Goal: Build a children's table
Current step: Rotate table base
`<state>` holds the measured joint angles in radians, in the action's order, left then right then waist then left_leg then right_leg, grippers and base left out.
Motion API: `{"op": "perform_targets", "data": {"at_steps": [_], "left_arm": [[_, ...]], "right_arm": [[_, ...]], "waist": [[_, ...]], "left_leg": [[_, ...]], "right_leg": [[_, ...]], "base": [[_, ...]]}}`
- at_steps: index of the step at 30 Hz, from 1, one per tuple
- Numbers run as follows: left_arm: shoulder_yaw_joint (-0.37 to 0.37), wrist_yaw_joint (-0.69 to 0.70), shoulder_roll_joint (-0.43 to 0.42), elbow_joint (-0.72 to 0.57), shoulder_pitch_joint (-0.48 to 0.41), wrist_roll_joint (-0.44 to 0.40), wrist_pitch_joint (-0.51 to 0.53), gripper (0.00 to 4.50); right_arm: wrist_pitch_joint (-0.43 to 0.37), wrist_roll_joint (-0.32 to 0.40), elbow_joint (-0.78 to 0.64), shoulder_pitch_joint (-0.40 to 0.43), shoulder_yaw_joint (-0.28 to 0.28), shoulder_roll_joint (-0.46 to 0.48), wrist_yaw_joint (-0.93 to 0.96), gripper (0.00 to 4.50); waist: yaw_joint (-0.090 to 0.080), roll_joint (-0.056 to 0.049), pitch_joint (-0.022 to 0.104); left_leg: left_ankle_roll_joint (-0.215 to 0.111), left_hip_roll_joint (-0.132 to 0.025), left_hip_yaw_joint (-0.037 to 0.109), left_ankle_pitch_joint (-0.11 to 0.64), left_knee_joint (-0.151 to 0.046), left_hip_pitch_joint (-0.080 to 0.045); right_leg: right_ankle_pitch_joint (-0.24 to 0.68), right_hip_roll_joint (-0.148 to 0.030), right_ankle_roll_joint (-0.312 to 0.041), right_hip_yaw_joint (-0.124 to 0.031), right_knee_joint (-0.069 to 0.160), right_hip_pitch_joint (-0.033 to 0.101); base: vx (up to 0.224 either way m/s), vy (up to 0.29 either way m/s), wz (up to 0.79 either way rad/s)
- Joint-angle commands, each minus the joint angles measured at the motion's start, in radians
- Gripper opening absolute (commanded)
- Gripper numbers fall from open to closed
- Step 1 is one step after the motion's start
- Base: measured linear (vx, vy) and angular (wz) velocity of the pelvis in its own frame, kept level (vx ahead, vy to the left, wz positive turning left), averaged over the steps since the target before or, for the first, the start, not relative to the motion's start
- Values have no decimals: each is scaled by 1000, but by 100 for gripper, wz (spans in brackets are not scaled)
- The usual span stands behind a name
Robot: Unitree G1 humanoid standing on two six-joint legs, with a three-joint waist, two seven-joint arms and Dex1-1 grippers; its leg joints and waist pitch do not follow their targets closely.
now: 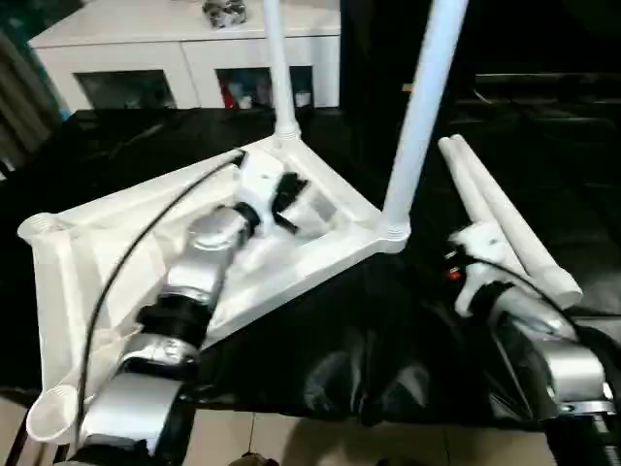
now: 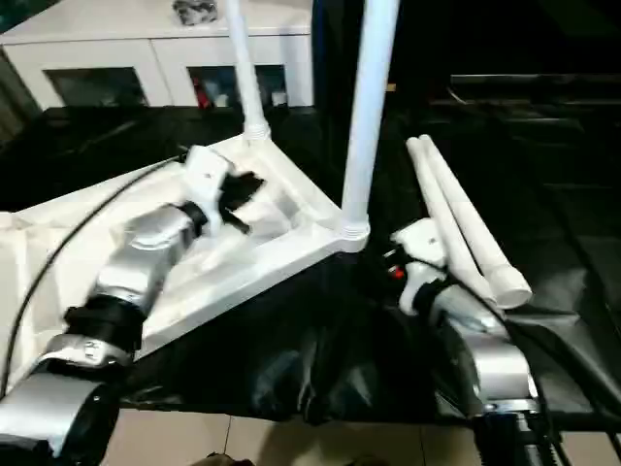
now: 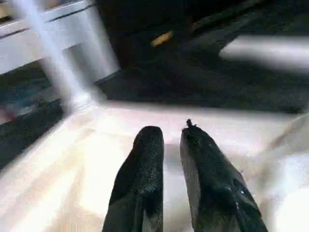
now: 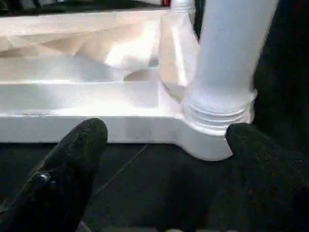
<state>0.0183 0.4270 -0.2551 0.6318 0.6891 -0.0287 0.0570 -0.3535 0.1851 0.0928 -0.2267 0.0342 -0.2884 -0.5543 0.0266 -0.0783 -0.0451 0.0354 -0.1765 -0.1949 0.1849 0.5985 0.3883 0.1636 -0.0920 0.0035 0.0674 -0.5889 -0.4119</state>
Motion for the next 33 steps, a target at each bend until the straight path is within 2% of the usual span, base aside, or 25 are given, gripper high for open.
{"op": "perform_targets", "data": {"at_steps": [1,2,3,4,6,7,8,9,10,12,14,15,16,18,21,22,23,24,25,26,27,28,29,30,33], "left_arm": [[-50,-62,-78,-37,-22,-46,51,70],[-60,-79,-117,-54,-42,-67,82,58],[-66,-88,-140,-65,-55,-81,102,58],[-69,-99,-177,-78,-76,-104,128,42],[-69,-100,-181,-80,-78,-107,131,27],[-97,-128,-239,-93,-114,-129,181,16],[-101,-135,-265,-91,-128,-144,196,13],[-101,-135,-265,-91,-128,-144,196,11],[-99,-139,-285,-85,-137,-159,204,11],[-83,-116,-318,-85,-160,-168,240,0],[-74,-97,-329,-82,-168,-166,257,0],[-48,-61,-345,-86,-181,-171,285,0],[-48,-61,-345,-86,-181,-171,285,0],[-19,-24,-362,-104,-202,-188,331,0],[-3,-3,-371,-112,-210,-198,351,0],[7,13,-377,-119,-216,-201,367,0],[7,13,-377,-119,-216,-201,367,0],[33,63,-390,-126,-226,-204,384,0],[33,63,-390,-126,-226,-204,384,0],[66,127,-407,-133,-237,-206,394,0],[66,127,-407,-133,-237,-206,394,0],[97,189,-420,-135,-245,-205,394,0],[127,255,-433,-135,-252,-204,377,0],[147,293,-442,-137,-255,-202,369,0],[179,375,-455,-145,-258,-188,338,0]], "right_arm": [[-67,-27,18,2,28,18,46,409],[-103,-26,19,-4,36,31,61,402],[-128,-25,19,-8,41,38,69,402],[-145,-27,22,-16,49,47,81,382],[-147,-27,23,-16,50,48,82,370],[-141,-46,39,-34,75,56,87,360],[-140,-56,51,-44,84,59,92,353],[-140,-56,51,-44,84,59,92,345],[-137,-64,62,-52,90,60,94,345],[-144,-77,83,-73,91,69,106,316],[-144,-80,93,-85,90,74,110,296],[-153,-83,103,-100,89,81,123,296],[-153,-83,103,-100,89,81,123,272],[-169,-92,127,-125,95,88,144,265],[-172,-94,142,-137,98,91,149,251],[-172,-96,157,-146,98,95,151,225],[-172,-96,157,-146,98,95,151,221],[-155,-102,190,-164,100,101,152,221],[-155,-102,190,-164,100,101,152,216],[-132,-113,232,-185,102,108,156,191],[-132,-113,232,-185,102,108,156,181],[-110,-119,274,-208,100,115,160,181],[-90,-123,316,-233,99,121,165,170],[-80,-124,341,-248,98,124,168,159],[-54,-131,392,-277,100,127,172,135]], "waist": [[3,13,66],[1,15,68],[3,10,67],[6,9,66],[10,7,67],[16,10,68],[13,11,67],[16,6,66],[14,10,65],[17,7,63],[20,3,63],[18,5,63],[18,6,62],[17,-2,61],[17,-2,63],[17,-2,63],[17,-2,65],[16,4,65],[17,1,66],[15,7,65],[13,2,65],[13,11,64],[14,11,65],[10,9,64],[11,5,64]], "left_leg": [[-64,-41,34,210,-77,-3],[-55,-43,32,214,-74,-13],[-52,-41,29,206,-72,-14],[-49,-43,29,203,-73,-16],[-46,-45,28,199,-73,-18],[-42,-47,26,202,-74,-22],[-38,-45,27,192,-76,-14],[-32,-46,28,207,-77,-18],[-28,-45,27,218,-78,-18],[-7,-45,27,256,-79,-25],[5,-45,28,268,-81,-25],[9,-45,29,272,-82,-24],[12,-44,29,270,-83,-23],[22,-44,30,287,-84,-23],[25,-42,30,290,-83,-24],[26,-43,30,292,-82,-24],[27,-43,31,285,-82,-23],[24,-43,30,278,-82,-23],[24,-43,32,275,-82,-22],[22,-43,31,274,-82,-22],[21,-41,30,271,-81,-21],[20,-42,29,268,-81,-20],[15,-43,31,262,-81,-23],[14,-42,32,264,-82,-18],[23,-45,30,280,-81,-25]], "right_leg": [[290,-47,-173,-27,69,54],[271,-47,-181,-32,68,48],[261,-46,-187,-33,68,45],[247,-46,-194,-34,67,44],[227,-46,-198,-36,64,41],[216,-45,-200,-36,64,39],[191,-45,-206,-36,57,43],[203,-46,-201,-36,58,40],[213,-46,-198,-37,59,40],[247,-47,-195,-40,63,34],[252,-49,-191,-41,62,35],[243,-48,-191,-42,62,35],[241,-49,-192,-43,60,36],[242,-49,-192,-43,61,35],[236,-50,-195,-43,61,37],[234,-50,-195,-43,61,37],[219,-51,-201,-42,58,39],[207,-50,-206,-42,59,39],[206,-51,-210,-42,56,40],[211,-53,-213,-42,58,39],[212,-52,-218,-43,56,40],[209,-51,-217,-43,57,40],[213,-56,-221,-44,56,39],[224,-57,-225,-44,54,41],[236,-57,-228,-46,57,37]], "base": [[0,0,0],[0,0,0],[0,0,0],[0,0,0],[0,0,0],[0,0,0],[0,0,0],[0,0,0],[0,0,0],[0,0,0],[0,0,0],[0,0,0],[0,0,0],[0,0,0],[0,0,0],[0,0,0],[0,0,0],[0,0,0],[0,0,0],[0,0,0],[0,0,0],[0,0,0],[0,0,0],[0,0,0],[0,0,0]]}}
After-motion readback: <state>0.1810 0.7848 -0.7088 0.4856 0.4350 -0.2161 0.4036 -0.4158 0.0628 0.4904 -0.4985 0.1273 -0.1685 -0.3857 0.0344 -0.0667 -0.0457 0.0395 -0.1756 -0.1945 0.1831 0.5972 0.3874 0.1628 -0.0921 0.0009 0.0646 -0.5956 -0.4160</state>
